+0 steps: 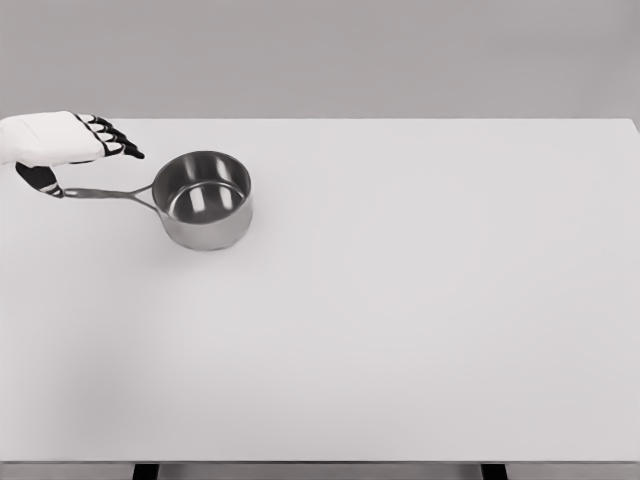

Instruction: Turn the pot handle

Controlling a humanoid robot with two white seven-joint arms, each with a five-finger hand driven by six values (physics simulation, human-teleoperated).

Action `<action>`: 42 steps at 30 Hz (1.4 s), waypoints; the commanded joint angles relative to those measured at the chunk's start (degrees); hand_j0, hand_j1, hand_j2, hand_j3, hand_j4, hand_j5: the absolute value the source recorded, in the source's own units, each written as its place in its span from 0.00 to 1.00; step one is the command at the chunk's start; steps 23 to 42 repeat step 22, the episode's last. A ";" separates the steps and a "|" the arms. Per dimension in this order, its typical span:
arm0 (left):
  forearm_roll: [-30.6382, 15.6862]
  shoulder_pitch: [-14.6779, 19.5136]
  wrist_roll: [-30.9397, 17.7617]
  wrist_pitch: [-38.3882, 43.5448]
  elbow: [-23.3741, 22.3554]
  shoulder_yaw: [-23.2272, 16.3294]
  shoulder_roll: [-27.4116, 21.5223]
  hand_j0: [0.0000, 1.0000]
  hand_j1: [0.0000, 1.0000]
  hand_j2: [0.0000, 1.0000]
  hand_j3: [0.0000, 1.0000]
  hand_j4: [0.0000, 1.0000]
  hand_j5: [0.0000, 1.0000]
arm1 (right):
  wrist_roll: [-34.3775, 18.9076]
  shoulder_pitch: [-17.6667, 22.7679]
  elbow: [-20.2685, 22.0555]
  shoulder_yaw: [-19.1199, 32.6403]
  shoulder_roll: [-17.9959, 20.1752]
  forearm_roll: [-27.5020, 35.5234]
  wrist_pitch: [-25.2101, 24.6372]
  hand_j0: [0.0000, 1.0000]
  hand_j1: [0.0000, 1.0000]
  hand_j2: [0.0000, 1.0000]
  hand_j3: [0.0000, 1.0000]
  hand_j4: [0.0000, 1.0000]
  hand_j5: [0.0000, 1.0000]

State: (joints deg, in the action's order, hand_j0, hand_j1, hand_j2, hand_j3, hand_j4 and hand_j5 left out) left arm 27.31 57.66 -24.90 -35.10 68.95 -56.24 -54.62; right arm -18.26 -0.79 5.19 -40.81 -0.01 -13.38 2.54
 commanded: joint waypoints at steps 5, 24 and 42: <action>-0.33 1.75 0.03 0.10 -2.76 0.08 0.12 1.00 1.00 1.00 1.00 1.00 1.00 | -0.02 0.00 0.00 -0.06 0.01 0.02 0.01 1.00 1.00 1.00 1.00 1.00 1.00; -22.48 2.99 -0.15 0.10 -1.53 1.22 -0.14 1.00 1.00 1.00 1.00 1.00 1.00 | -0.02 0.00 0.00 -0.06 0.01 0.02 0.01 1.00 1.00 1.00 1.00 1.00 1.00; -22.48 2.99 -0.15 0.10 -1.53 1.22 -0.14 1.00 1.00 1.00 1.00 1.00 1.00 | -0.02 0.00 0.00 -0.06 0.01 0.02 0.01 1.00 1.00 1.00 1.00 1.00 1.00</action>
